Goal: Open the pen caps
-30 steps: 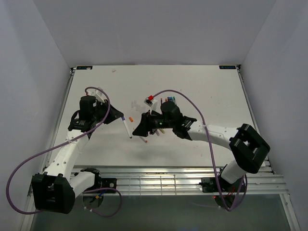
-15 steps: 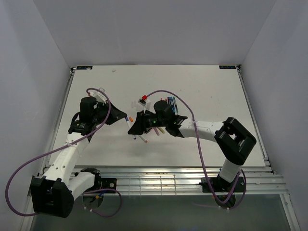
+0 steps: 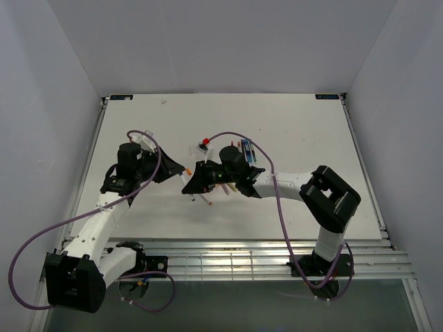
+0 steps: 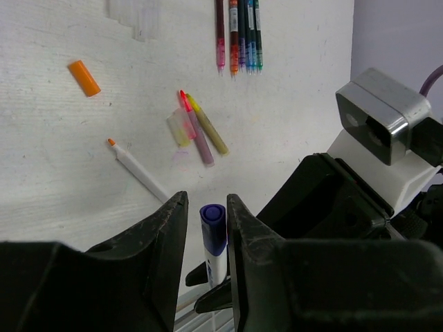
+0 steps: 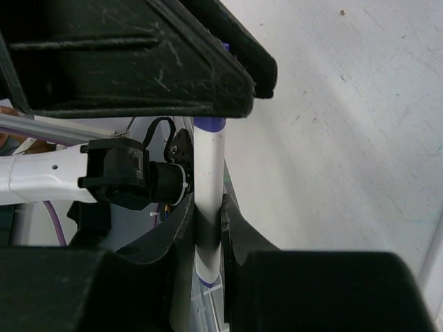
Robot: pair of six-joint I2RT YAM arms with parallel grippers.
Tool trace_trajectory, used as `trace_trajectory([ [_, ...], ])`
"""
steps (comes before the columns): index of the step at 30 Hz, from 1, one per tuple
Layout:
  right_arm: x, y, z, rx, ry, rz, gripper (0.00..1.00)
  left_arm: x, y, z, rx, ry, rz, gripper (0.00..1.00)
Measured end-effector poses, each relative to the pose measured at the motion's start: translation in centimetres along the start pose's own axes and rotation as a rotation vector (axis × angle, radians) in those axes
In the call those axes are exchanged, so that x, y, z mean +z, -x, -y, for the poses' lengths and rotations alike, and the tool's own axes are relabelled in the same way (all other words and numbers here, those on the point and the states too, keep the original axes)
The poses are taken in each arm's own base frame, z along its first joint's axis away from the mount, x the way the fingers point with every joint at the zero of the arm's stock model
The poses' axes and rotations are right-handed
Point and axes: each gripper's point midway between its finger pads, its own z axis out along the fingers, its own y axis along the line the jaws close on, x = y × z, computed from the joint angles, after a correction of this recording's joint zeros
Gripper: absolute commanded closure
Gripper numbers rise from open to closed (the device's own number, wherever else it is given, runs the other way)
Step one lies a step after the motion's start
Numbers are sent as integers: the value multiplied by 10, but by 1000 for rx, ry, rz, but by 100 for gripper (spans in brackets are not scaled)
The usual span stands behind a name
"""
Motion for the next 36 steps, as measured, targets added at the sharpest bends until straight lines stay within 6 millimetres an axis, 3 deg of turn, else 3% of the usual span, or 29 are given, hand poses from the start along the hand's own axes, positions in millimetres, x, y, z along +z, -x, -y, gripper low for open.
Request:
trace_trajectory([
  [7,5,-2,0,11,16,-9,92,1,-7,-6,-2,11,-16,70],
  [10,6,-2,0,15,15,-10,92,2,-6,-5,0,9,-14,80],
  [11,6,-2,1,15,13,-10,92,2,-6,-5,0,8,-14,88],
  [14,6,-2,3,12,1,-8,92,3,-6,-7,-5,14,-16,100],
  [19,12,-9,20,-35,-141,-13,92,12,-9,-19,-39,78,-46,100],
  [23,20,-2,35,-154,-436,28,92,25,-1,-31,-83,165,-75,100],
  [27,10,8,47,-271,-658,77,92,41,8,-31,-129,213,-144,100],
  [36,1,0,67,-368,-716,65,92,59,-4,-45,-234,276,-248,100],
])
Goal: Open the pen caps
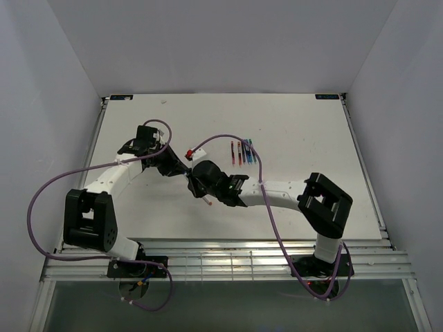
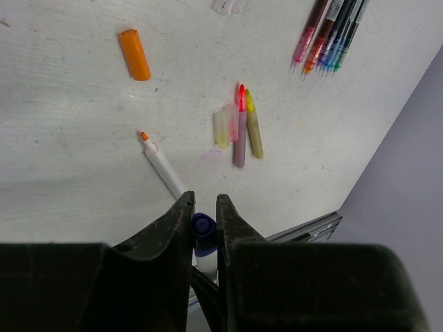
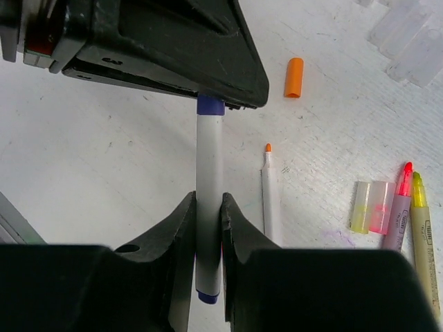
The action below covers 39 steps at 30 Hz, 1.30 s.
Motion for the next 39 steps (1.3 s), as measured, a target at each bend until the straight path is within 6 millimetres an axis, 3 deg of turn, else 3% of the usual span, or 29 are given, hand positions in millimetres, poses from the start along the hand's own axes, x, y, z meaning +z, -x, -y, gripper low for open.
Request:
trace_trajectory([
  [8,0,-12,-17,101,223,5,92,-5,-11,-17,-43,-19,-1,100],
  [18,-27,0,-27,341,532,53,92,-22,-21,-6,-90,-123,-41,100],
  [22,-60,-38,-51,454,762,-89,92,-28,18,-12,-75,-126,121,100],
  [26,-78,-48,-68,481,879,-157,92,-32,39,-18,-74,-111,205,100],
  [29,-72,-52,-64,450,826,-173,92,-31,41,-20,-67,-105,212,100],
  [32,-54,-52,-54,392,691,-179,92,-26,43,-22,-64,-94,203,100],
  [39,-24,-48,-24,236,402,-170,92,5,46,-39,-75,-35,128,100],
])
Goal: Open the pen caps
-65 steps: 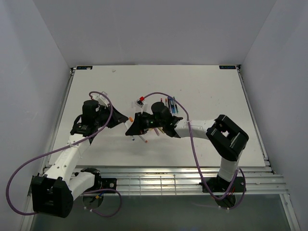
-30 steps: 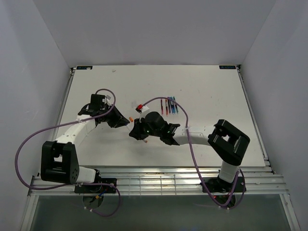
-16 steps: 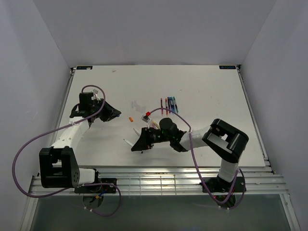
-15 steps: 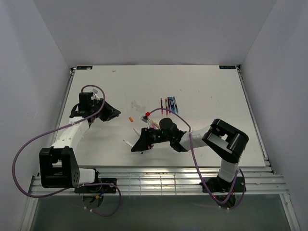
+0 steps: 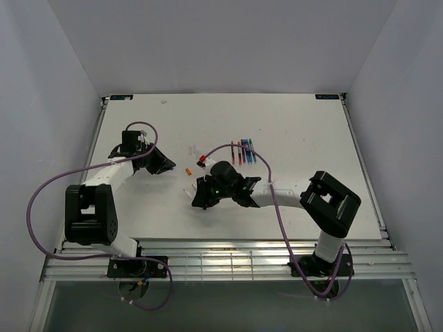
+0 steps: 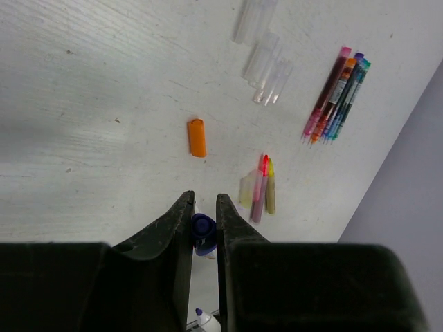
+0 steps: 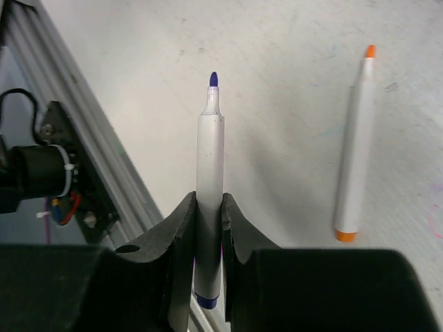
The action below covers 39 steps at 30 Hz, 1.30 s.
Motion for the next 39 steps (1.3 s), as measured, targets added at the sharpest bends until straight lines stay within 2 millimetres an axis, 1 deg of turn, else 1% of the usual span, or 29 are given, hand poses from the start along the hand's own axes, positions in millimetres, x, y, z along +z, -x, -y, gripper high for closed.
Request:
trace_trajectory([
  [2,2,-3,12,-23,-58,-11,92,9,-4,-7,-4,25,-24,100],
  [6,10,-16,39,-51,-160,-62,92,29,-13,-12,6,58,-76,100],
  [9,16,-27,55,-64,-209,-99,92,46,-18,-15,15,80,-110,100],
  [10,18,-28,58,-65,-215,-105,92,50,-19,-16,18,87,-118,100],
  [16,28,-16,60,-98,-235,-91,92,66,-20,-24,16,119,-134,99],
  [18,30,-13,61,-103,-240,-85,91,68,-20,-27,18,126,-132,94],
  [19,31,-12,61,-104,-243,-84,91,68,-20,-28,18,131,-131,90],
  [22,32,-9,63,-107,-254,-76,91,69,-19,-30,21,136,-127,85],
  [23,32,-9,63,-107,-257,-75,90,69,-19,-30,21,137,-128,82],
  [31,32,-6,68,-107,-283,-60,88,71,-21,-27,32,133,-129,73],
  [35,32,-6,68,-105,-286,-58,85,72,-22,-27,35,134,-129,70],
  [39,32,-6,68,-105,-286,-58,83,73,-22,-27,31,129,-122,64],
])
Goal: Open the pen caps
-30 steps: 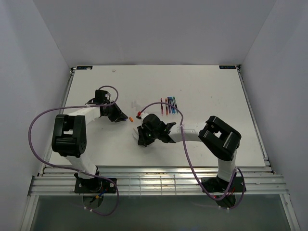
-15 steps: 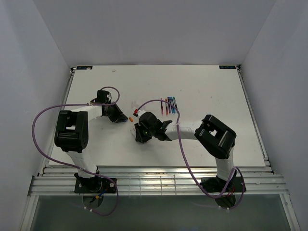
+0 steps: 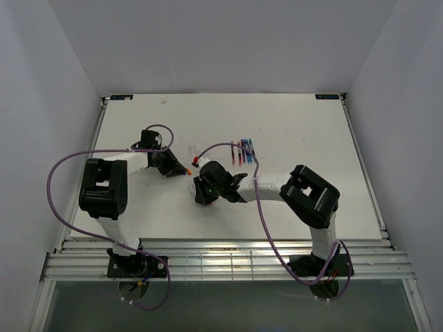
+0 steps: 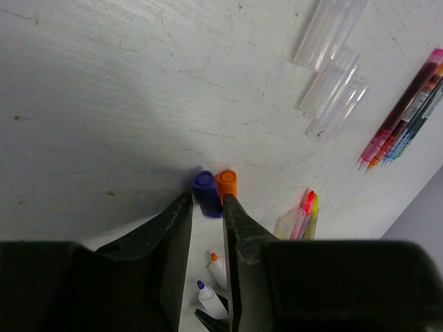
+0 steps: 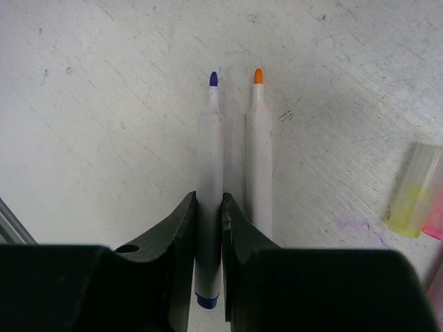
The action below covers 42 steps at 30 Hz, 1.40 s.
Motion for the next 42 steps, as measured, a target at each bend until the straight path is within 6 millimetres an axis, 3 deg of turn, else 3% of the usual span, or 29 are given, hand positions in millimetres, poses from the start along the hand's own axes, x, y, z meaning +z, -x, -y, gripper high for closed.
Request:
trace_trajectory([
  [12,0,0,0,0,0,1,79,1,1,3,-13,-16,7,60],
  [18,0,0,0,0,-1,2,73,0,0,3,-13,-20,13,59],
  [37,-5,3,8,-21,-51,-7,65,-15,-17,-10,-19,6,27,58],
  [38,-7,3,8,-22,-59,-9,64,-17,-17,-10,-19,7,27,57],
  [42,-24,9,7,-28,-83,7,54,-29,-17,-4,-8,-12,52,39],
])
